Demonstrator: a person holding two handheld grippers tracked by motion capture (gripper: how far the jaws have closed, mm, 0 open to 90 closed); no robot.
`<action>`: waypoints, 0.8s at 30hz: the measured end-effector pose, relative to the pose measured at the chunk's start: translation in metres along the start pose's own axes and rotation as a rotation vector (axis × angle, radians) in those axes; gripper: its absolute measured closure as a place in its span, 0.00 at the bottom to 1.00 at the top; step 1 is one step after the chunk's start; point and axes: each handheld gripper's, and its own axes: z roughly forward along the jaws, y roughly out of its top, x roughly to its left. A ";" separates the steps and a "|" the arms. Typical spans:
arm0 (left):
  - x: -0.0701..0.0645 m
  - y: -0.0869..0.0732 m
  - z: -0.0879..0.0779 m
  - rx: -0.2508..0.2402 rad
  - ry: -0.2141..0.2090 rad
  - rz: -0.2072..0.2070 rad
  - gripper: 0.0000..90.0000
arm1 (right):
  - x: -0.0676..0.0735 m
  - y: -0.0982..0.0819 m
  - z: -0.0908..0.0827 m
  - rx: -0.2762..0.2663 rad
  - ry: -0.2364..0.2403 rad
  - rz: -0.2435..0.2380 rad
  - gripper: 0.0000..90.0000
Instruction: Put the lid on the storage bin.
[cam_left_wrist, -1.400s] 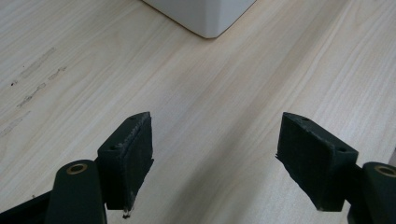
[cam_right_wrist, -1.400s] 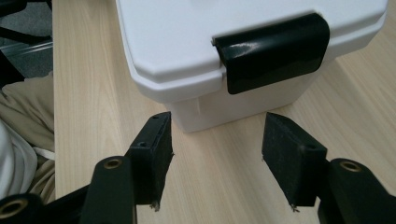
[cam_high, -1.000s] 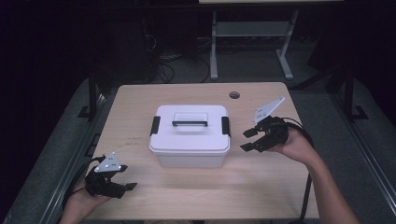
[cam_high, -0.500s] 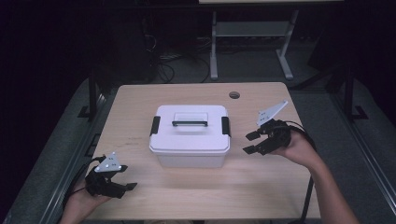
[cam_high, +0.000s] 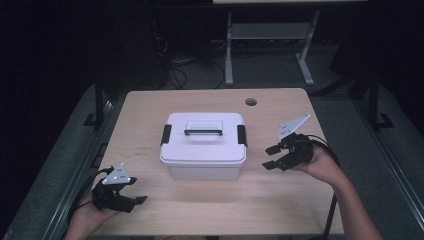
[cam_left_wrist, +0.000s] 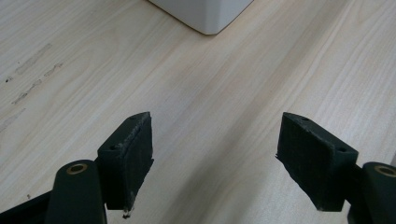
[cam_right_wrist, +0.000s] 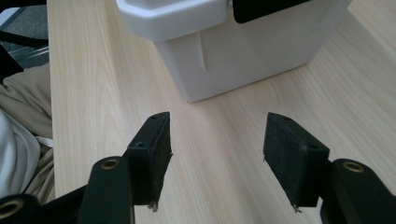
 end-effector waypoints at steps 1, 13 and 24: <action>0.000 0.000 0.000 0.000 0.000 0.000 0.29 | 0.000 -0.001 0.000 -0.002 -0.001 -0.001 0.45; 0.000 0.000 0.001 0.003 -0.002 -0.002 0.29 | 0.002 -0.010 0.003 0.005 0.006 0.012 0.44; 0.000 -0.001 0.001 0.003 -0.001 -0.004 0.29 | 0.003 -0.021 0.002 -0.001 0.001 0.032 0.44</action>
